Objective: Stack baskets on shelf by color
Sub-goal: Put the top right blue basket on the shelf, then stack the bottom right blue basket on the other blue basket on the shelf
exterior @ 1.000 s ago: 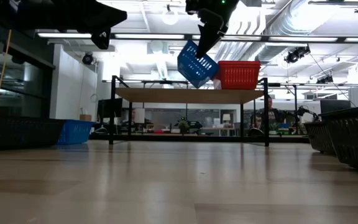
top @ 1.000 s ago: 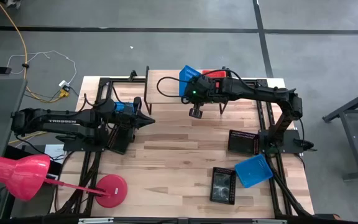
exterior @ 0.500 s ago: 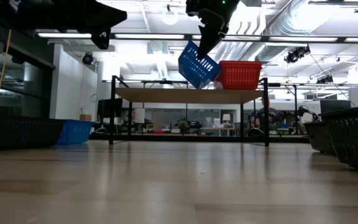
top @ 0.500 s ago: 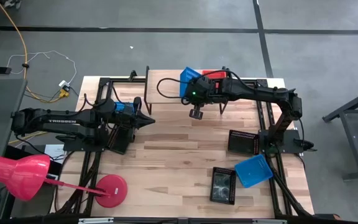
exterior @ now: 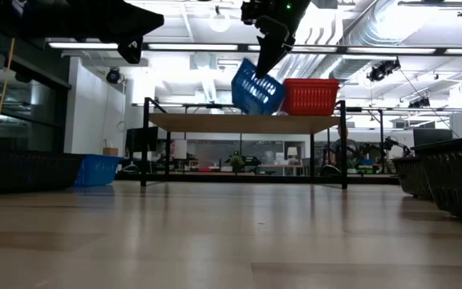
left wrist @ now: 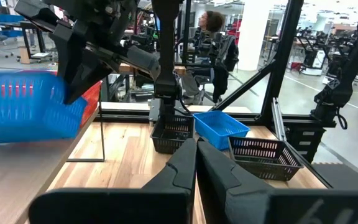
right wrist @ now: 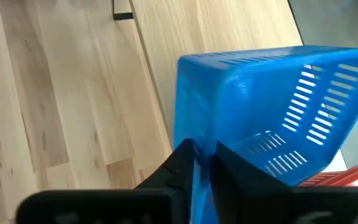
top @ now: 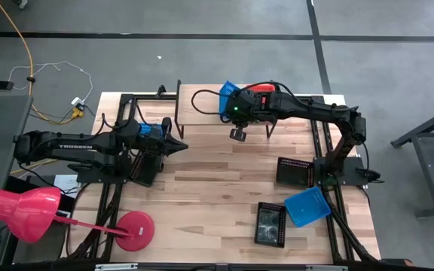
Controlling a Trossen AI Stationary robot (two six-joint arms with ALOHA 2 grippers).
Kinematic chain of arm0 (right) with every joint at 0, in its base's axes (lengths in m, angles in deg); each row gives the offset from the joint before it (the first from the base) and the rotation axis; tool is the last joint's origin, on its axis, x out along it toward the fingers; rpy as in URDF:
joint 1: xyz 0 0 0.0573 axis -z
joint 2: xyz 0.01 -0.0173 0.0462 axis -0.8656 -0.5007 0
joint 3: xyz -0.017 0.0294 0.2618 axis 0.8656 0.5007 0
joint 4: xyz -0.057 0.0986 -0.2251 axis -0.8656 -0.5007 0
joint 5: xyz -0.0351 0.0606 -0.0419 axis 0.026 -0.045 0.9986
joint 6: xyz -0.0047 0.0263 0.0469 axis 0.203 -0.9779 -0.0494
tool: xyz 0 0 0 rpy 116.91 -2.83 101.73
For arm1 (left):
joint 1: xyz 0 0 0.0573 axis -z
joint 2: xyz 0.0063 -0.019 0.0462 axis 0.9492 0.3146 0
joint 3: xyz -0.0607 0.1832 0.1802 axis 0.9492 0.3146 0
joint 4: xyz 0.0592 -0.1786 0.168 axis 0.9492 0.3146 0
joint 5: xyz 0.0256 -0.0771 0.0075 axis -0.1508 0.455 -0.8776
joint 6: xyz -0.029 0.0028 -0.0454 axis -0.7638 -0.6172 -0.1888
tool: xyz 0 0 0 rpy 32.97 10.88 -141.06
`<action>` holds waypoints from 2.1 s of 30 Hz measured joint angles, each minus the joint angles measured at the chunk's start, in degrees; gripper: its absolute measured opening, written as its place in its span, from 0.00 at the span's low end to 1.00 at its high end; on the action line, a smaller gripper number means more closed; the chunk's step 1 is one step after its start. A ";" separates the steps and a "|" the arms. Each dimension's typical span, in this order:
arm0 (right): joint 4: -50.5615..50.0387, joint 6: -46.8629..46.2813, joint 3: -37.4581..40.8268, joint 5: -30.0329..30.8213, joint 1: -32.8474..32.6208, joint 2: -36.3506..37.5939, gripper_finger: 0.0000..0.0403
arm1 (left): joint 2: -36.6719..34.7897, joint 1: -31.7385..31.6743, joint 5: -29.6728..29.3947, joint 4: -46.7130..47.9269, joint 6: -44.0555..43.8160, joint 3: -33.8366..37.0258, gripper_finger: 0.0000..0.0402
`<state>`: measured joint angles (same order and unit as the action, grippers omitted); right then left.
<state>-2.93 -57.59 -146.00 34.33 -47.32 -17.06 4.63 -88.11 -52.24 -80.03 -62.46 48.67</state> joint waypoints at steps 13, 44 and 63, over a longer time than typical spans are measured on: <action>1.70 1.40 0.00 0.02 0.06 0.00 0.26 | 0.00 -0.02 0.00 -0.01 0.00 0.00 0.00; -23.80 -44.11 19.28 -34.14 -29.21 -0.04 0.27 | 0.00 0.00 0.00 0.90 1.81 0.00 0.00; -16.73 -89.57 21.09 -20.46 -55.23 0.31 0.27 | 0.01 -0.02 0.02 1.76 0.22 -0.02 0.00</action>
<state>-19.66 -147.16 -124.91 13.87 -102.55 -16.75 4.63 -88.13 -52.22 -78.27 -62.24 48.65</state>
